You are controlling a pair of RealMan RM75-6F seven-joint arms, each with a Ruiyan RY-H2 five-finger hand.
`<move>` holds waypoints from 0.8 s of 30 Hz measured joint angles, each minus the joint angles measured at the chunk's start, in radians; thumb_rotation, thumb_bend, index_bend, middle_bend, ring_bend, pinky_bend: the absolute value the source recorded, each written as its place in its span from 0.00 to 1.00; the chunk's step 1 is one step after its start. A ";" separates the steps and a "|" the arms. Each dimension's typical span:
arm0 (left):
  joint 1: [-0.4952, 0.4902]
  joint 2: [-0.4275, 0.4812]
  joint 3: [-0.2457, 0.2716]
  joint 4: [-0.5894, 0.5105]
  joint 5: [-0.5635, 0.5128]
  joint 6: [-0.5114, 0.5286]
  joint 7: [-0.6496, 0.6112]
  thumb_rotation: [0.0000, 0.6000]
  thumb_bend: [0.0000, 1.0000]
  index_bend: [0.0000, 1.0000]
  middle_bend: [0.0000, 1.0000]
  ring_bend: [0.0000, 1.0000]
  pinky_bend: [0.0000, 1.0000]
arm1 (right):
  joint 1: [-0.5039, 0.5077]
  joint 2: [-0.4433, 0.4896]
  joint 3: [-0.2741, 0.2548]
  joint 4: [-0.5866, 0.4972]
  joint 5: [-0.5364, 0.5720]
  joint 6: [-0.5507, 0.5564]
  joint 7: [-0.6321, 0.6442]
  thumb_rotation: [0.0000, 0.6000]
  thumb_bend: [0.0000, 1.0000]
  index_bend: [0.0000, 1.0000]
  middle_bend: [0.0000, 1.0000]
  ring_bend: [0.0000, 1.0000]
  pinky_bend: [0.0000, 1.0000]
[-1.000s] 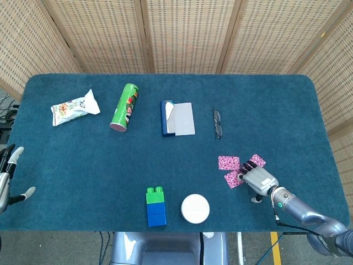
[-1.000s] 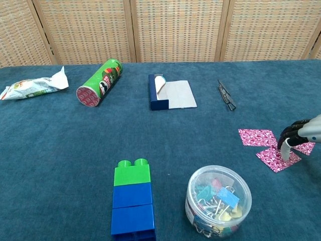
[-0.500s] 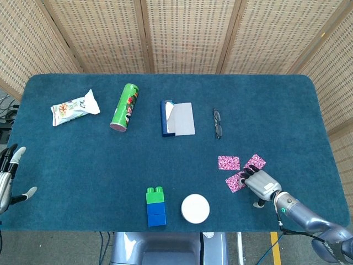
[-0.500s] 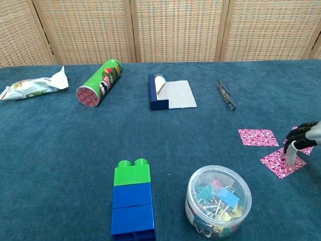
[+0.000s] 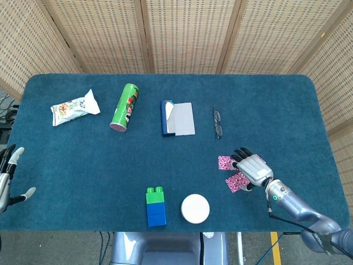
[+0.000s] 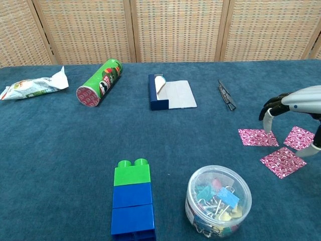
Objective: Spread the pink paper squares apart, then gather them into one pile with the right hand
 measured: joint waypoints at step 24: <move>0.013 0.009 0.001 0.028 -0.013 0.001 -0.038 1.00 0.18 0.04 0.00 0.00 0.00 | 0.050 -0.214 0.078 0.229 0.150 -0.036 -0.066 1.00 0.21 0.34 0.18 0.00 0.01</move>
